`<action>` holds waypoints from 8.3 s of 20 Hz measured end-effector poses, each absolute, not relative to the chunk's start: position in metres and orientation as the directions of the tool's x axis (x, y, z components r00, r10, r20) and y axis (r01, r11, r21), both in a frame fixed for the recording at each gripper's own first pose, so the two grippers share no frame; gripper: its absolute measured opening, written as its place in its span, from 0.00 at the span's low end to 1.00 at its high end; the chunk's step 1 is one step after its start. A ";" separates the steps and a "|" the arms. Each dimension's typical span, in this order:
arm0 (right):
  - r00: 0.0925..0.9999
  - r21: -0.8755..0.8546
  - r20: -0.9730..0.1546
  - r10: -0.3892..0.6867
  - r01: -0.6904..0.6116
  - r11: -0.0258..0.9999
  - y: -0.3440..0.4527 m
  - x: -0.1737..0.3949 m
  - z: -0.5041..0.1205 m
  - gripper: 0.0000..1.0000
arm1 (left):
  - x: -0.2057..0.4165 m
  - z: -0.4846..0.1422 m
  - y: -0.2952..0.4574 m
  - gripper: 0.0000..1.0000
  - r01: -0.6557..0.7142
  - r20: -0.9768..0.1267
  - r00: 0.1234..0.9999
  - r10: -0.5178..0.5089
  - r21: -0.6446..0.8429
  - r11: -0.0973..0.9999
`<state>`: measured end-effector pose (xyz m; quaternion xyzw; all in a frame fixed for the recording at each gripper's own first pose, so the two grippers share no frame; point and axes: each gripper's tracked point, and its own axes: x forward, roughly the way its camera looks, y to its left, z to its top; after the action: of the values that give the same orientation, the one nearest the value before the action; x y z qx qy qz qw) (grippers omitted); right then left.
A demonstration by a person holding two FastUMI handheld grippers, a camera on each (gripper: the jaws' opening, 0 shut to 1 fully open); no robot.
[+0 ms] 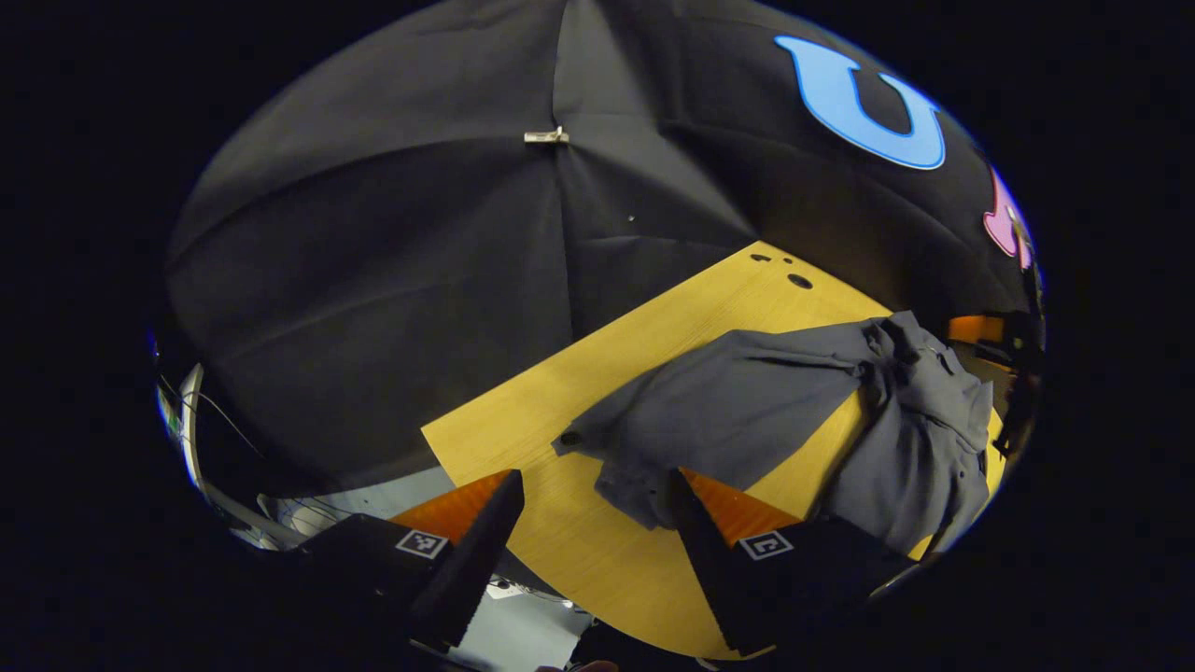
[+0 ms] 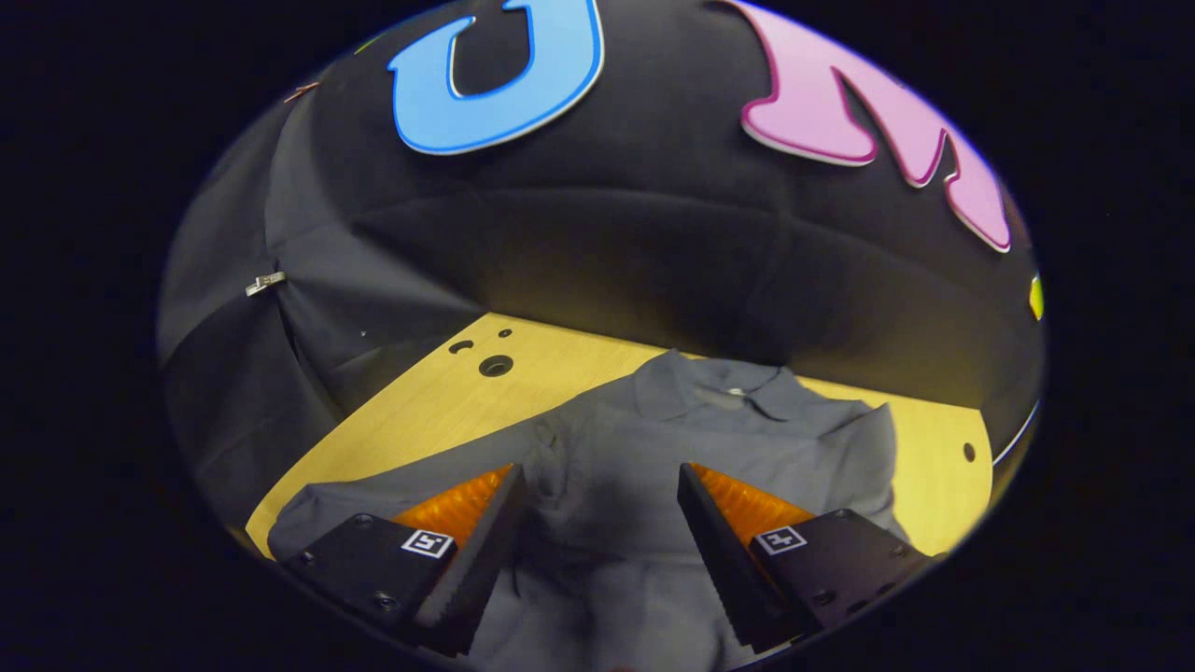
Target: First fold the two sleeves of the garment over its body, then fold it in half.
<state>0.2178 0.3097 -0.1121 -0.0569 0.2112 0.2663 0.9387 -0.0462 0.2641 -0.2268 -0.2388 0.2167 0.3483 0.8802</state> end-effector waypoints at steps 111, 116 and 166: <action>0.656 0.071 -0.734 0.174 -0.181 0.981 -0.039 0.087 -0.305 0.98 | 0.077 -0.240 0.054 0.98 -0.084 -0.681 0.731 0.047 -0.022 0.996; 0.653 0.042 -0.736 0.178 -0.219 0.975 -0.026 0.085 -0.306 0.83 | 0.078 -0.240 0.043 0.76 -0.041 -0.677 0.736 0.017 -0.019 0.999; 0.905 0.114 -0.280 0.321 -0.301 0.947 0.091 0.383 -0.086 0.07 | 0.389 0.053 0.073 0.05 -0.030 -0.172 0.984 -0.040 -0.387 0.921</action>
<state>0.3830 0.0910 -0.0860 0.0341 0.1489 0.1595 0.9753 0.3894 0.0730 0.0533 -0.1982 0.0886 -0.0025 0.9762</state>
